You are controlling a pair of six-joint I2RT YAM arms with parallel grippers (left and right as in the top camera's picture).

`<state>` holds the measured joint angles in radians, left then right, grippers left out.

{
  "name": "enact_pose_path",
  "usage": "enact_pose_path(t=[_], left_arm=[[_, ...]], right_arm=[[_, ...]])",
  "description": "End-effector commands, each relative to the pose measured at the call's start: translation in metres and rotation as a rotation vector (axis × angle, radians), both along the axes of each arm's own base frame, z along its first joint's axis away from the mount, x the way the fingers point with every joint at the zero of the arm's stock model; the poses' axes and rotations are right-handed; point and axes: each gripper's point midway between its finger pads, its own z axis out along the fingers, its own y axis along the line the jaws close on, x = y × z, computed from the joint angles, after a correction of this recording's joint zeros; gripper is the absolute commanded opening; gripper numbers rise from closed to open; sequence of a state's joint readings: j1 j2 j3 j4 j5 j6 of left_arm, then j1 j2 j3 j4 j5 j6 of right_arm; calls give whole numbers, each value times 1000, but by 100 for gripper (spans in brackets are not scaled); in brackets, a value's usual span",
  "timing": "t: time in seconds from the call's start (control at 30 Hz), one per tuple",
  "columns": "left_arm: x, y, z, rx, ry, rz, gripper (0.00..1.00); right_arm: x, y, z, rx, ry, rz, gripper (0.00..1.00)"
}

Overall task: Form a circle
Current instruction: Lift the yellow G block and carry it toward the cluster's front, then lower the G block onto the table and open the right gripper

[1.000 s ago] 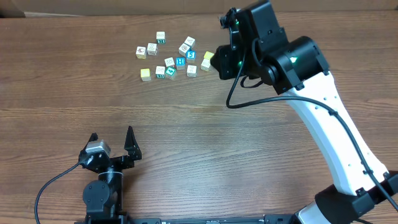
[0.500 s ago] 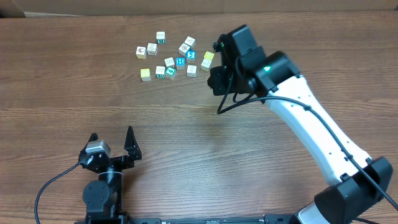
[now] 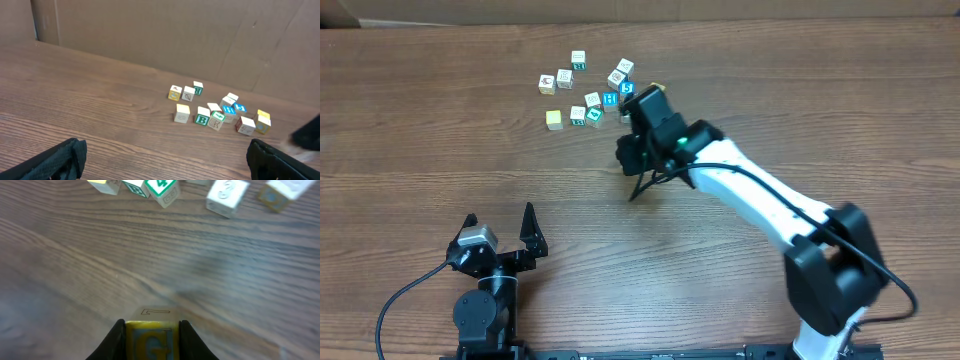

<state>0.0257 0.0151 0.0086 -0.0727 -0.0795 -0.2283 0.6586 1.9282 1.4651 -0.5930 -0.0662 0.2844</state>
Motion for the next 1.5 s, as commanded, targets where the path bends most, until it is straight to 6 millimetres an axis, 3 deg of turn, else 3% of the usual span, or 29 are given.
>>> enact_pose_path(t=[0.0,0.17,0.4,0.9,1.07,1.27,1.47], left_arm=[[0,-1,1,23,-6,-8,100],[0,-2,1,23,-6,-9,100],[0,-1,1,23,-6,-8,100],[0,-2,1,22,-6,-9,99],[0,-2,1,22,-6,-9,100],[0,-2,1,22,-6,-9,100],[0,-1,1,22,-6,-8,100]], right_arm=[[4,8,-18,-21,-15,-1,11],[8,18,-40,-22,-12,7,11],[8,12,-72,-76,25,-12,11],[13,5,-76,-130,-11,-4,18],[13,4,-76,-131,-10,-4,32],[13,4,-76,-131,-9,-4,41],[13,4,-76,-131,-10,-4,72]])
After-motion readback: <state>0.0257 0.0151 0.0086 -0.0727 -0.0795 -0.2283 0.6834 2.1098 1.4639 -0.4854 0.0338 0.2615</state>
